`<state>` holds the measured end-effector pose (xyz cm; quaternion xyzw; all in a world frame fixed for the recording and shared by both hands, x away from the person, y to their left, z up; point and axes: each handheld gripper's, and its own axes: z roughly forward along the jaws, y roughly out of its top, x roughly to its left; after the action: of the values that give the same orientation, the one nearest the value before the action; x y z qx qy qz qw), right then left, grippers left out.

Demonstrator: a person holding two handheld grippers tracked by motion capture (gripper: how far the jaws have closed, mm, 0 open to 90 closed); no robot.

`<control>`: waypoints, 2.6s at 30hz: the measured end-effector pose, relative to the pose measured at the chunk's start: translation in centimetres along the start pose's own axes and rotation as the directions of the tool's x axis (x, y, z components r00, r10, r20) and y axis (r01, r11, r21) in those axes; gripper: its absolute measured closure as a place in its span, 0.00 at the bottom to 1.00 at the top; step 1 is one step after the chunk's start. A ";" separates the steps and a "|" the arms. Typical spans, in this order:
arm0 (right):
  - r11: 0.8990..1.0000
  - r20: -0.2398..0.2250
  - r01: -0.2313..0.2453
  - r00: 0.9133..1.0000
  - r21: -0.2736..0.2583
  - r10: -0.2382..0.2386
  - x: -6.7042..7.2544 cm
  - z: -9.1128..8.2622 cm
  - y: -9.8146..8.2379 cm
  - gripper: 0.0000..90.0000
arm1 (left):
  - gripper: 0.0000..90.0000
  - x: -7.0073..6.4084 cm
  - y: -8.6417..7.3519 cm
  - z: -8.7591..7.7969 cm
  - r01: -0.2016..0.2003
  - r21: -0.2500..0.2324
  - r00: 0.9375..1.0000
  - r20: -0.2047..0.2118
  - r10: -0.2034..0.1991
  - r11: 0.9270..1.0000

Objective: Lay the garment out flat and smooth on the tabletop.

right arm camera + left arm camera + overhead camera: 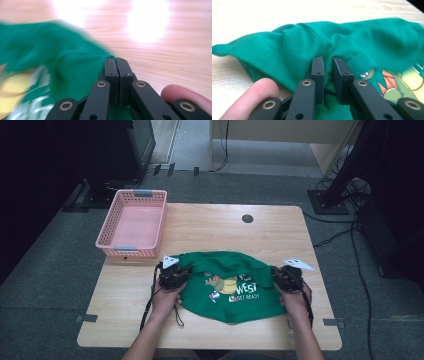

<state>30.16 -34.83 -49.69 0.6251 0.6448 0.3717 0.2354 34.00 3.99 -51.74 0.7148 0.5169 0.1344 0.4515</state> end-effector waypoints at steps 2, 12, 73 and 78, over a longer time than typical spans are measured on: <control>0.998 0.045 -0.062 0.997 0.002 0.062 -1.8 -0.2 0.1 0.97 | 0.90 -0.1 0.0 0.0 -0.016 -0.002 1.000 0.013 0.016 1.000; 0.992 -0.109 0.094 0.989 -0.078 -0.102 2.9 -1.9 0.0 0.76 | 0.88 -0.3 -0.2 -0.2 -0.041 -0.020 0.998 0.040 0.042 0.999; 0.968 -0.239 0.246 0.944 0.056 -0.226 9.0 -4.9 -8.9 0.99 | 0.94 -5.2 -6.5 -6.6 -0.308 0.106 0.951 0.000 0.310 0.945; 0.966 -0.233 0.258 0.940 0.003 -0.250 10.1 -6.5 -9.0 0.99 | 0.95 -5.1 -6.0 -8.2 -0.267 0.069 0.964 0.039 0.264 0.961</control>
<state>18.39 -25.61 -51.02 0.4933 0.7490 0.3974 0.1942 22.68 4.15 -50.52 0.7957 0.4144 0.1641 0.4102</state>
